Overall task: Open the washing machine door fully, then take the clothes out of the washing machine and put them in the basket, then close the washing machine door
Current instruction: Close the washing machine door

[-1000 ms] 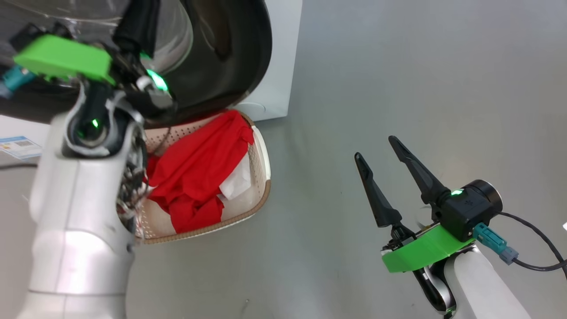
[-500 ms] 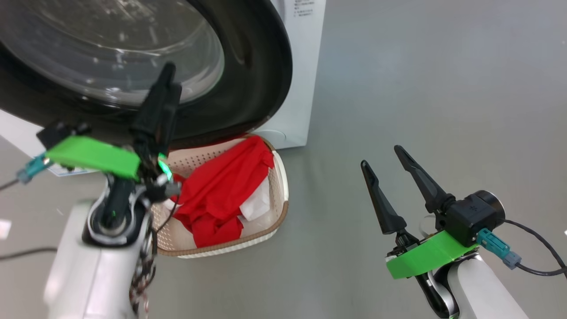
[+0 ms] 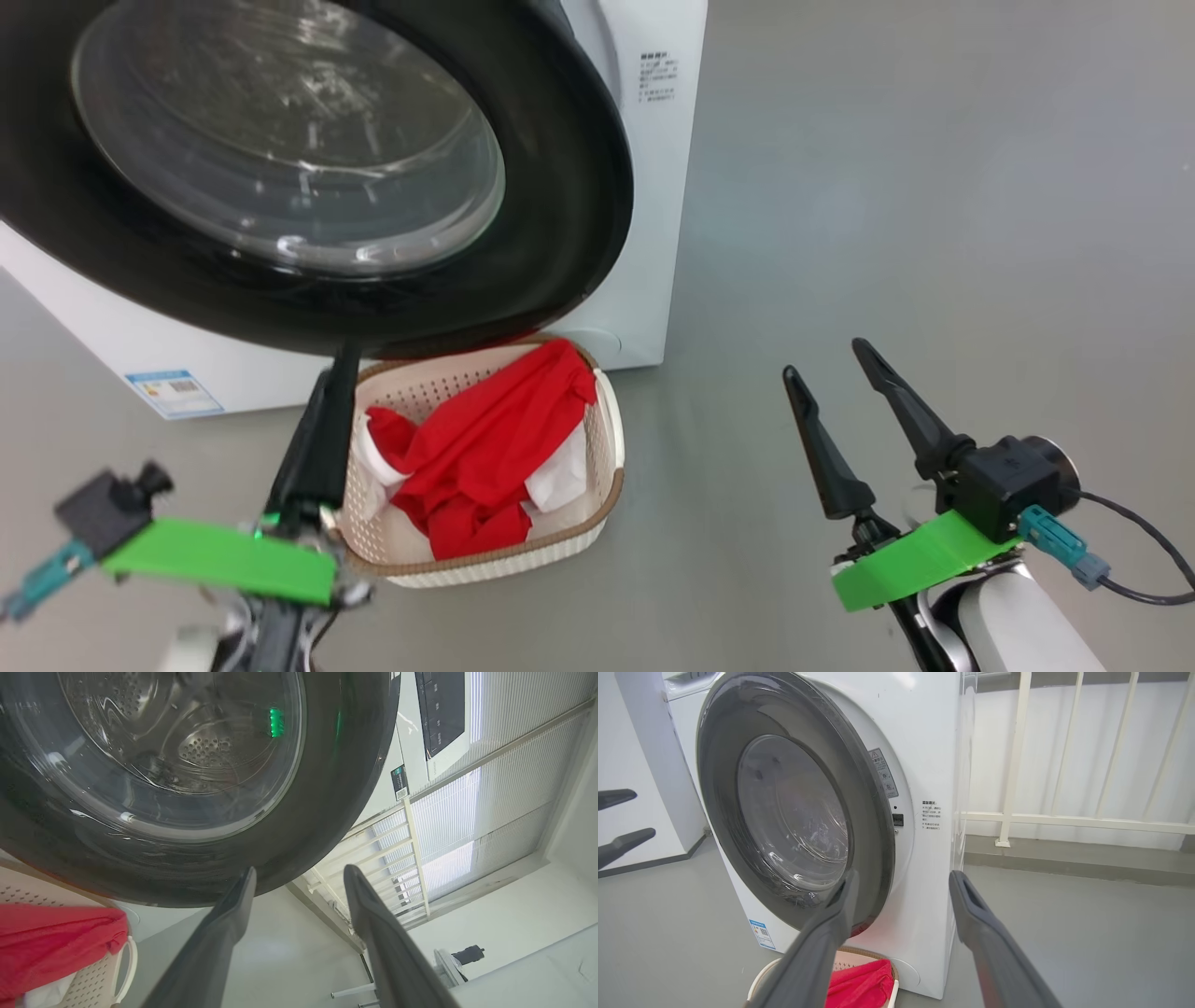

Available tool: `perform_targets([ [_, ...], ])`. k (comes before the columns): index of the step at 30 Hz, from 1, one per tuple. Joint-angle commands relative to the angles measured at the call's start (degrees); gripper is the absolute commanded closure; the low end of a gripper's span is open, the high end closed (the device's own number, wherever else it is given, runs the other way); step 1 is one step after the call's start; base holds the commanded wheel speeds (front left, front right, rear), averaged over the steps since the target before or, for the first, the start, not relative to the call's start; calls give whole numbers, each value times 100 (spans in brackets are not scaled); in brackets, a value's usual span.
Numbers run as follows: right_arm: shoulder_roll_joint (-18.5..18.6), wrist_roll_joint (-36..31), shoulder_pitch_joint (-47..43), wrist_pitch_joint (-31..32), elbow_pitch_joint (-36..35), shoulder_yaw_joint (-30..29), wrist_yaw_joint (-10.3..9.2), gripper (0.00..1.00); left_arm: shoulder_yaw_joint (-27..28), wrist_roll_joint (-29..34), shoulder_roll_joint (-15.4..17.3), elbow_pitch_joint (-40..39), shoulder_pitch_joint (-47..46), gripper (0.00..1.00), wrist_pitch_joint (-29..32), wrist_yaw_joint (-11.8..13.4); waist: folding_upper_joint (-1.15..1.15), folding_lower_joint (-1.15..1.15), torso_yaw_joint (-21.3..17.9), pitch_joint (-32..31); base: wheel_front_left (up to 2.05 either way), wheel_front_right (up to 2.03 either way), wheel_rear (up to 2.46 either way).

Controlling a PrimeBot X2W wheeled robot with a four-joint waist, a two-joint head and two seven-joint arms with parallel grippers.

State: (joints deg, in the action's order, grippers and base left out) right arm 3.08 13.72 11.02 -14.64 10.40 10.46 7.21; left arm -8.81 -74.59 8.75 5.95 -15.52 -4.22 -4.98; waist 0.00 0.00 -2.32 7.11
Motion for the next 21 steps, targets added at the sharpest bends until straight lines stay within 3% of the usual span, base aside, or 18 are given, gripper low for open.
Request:
perform_targets([
  [1,-21,40,-13,-36,-131,46,28,0,132,368,266,-328,145,0,-202,101,0,0,-9,-167,0,0,0],
  [7,-21,80,-152,-36,-178,-231,28,0,10,1703,634,-804,682,0,-814,457,0,0,11,-338,0,0,0],
  [12,-21,18,-242,-36,-191,-291,28,0,31,2948,839,-1144,1034,0,-1025,942,0,0,-7,-421,0,0,0],
  [21,-21,-77,-402,-36,-152,-416,28,0,124,4323,1015,-1163,1704,0,-1073,1517,0,0,-110,-520,0,0,0],
])
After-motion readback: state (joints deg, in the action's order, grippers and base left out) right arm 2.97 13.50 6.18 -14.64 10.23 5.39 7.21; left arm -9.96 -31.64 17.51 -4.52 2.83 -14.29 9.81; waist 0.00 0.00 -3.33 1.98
